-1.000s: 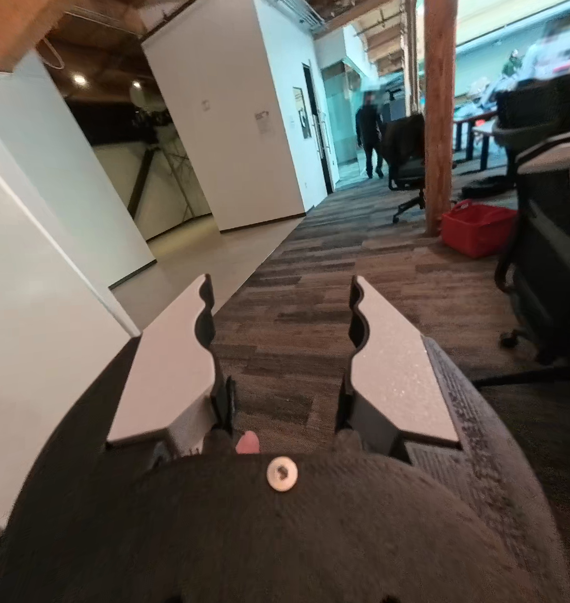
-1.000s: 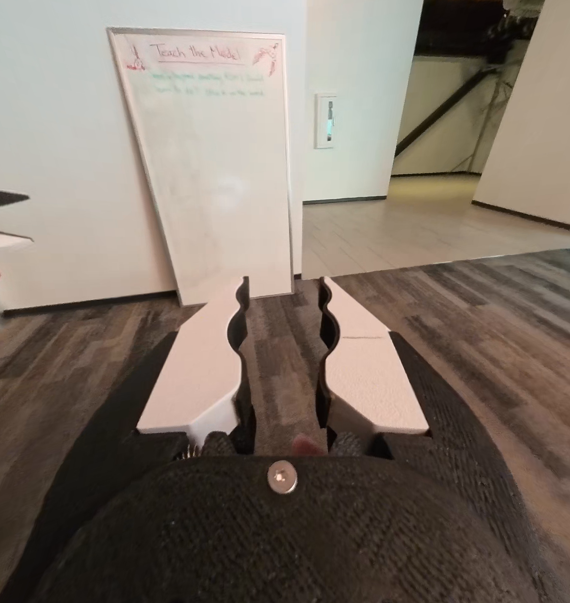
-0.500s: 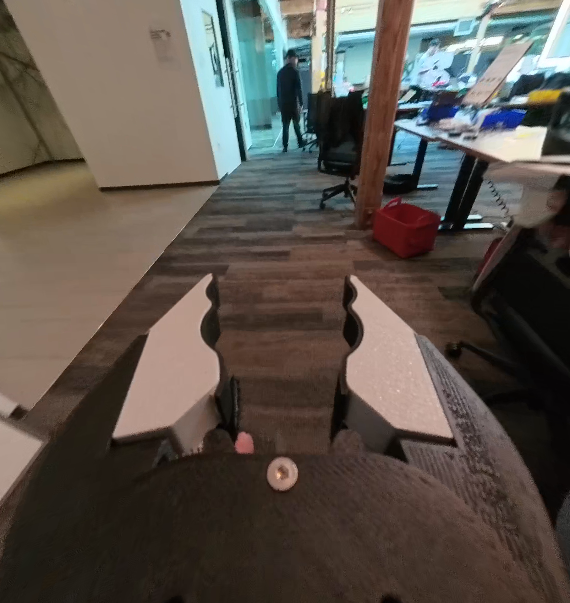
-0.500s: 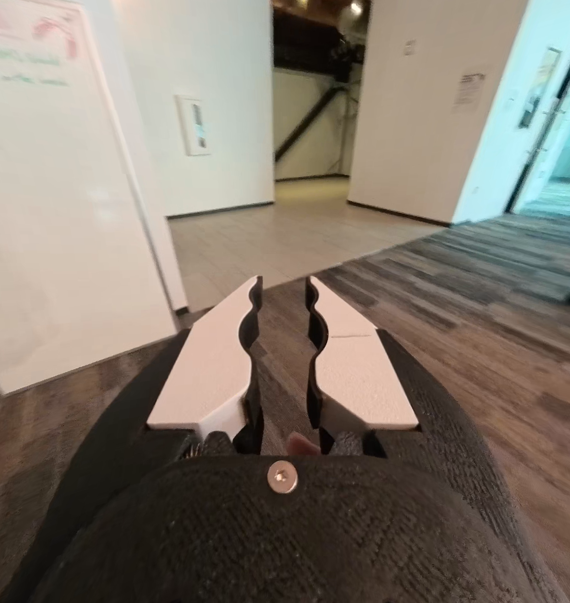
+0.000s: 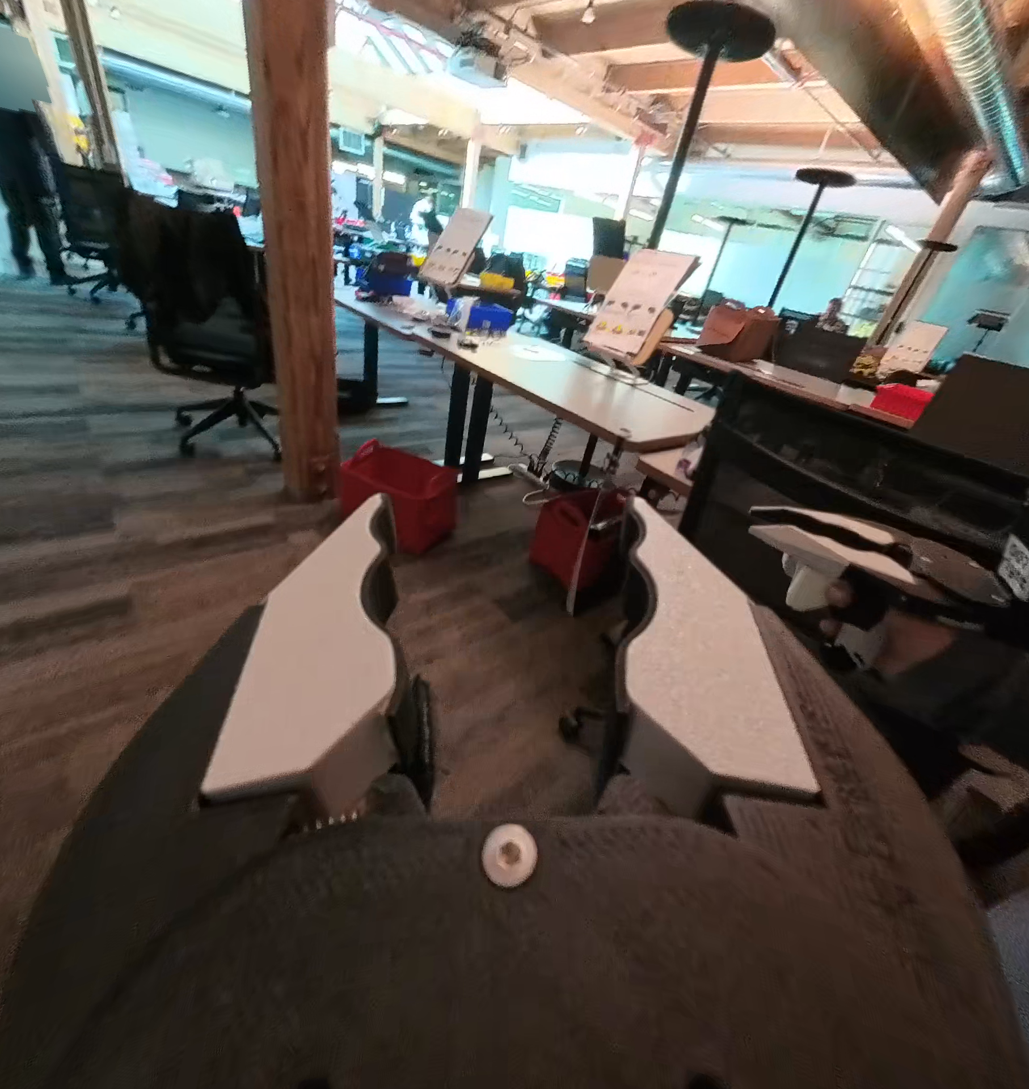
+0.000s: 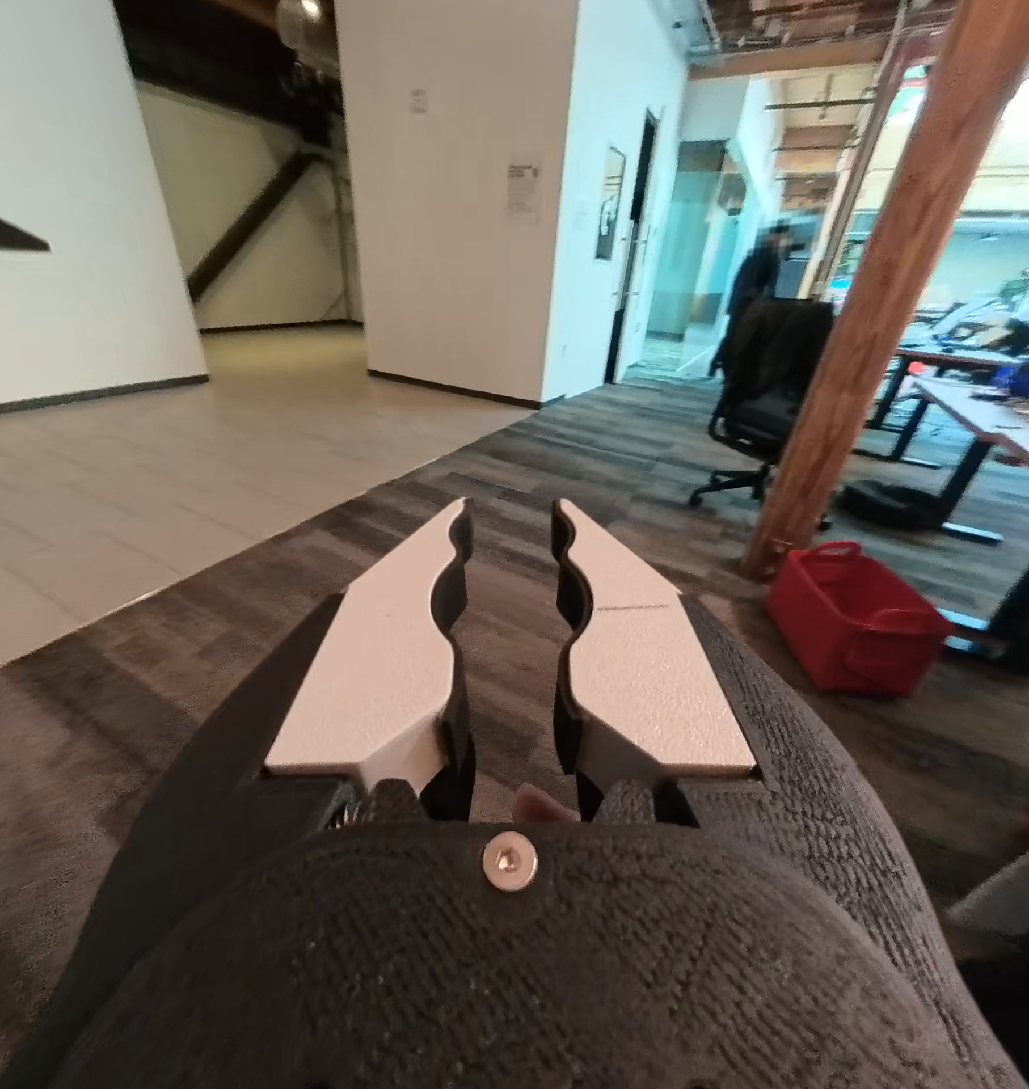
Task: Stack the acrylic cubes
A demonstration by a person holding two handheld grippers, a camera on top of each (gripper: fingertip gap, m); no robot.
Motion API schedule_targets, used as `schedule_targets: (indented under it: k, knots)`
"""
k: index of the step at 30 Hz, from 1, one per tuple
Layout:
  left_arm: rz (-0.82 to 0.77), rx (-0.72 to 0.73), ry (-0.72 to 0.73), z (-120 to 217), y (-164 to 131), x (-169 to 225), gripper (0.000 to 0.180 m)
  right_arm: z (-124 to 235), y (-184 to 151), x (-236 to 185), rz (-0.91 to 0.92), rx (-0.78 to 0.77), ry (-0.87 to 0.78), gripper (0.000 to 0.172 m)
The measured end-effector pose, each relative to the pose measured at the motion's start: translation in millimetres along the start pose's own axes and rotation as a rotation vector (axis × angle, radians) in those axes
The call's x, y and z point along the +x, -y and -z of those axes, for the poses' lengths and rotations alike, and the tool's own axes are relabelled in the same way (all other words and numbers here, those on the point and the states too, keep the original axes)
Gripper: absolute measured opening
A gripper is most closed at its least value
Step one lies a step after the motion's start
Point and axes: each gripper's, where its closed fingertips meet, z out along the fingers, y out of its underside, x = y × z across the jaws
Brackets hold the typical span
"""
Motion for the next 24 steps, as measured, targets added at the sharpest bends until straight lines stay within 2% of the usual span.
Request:
schedule_targets:
  k: [3, 6, 12, 17, 21, 24]
  knots:
    - [-0.046, 0.023, -0.042, -91, 1, -27, 0.072, -51, -13, 59, 0.021, -0.003, -0.068, 0.025]
    - [-0.077, 0.006, -0.05, -178, 8, -55, 0.07, -102, -24, 126, -0.056, -0.034, -0.157, 0.024]
    - [-0.176, -0.044, -0.172, -345, 15, -79, 0.068, -183, -40, 234, -0.024, -0.101, -0.246, 0.022]
    - [-0.233, -0.027, -0.265, -487, 2, -94, 0.061, -241, -57, 340, -0.022, -0.086, -0.355, 0.02]
    - [-0.409, 0.076, -0.304, -606, 5, -101, 0.051, -281, -84, 443, -0.052, -0.09, -0.484, 0.019]
    - [-0.596, 0.122, -0.322, -705, 17, -99, 0.047, -288, -115, 532, -0.123, -0.201, -0.681, 0.017]
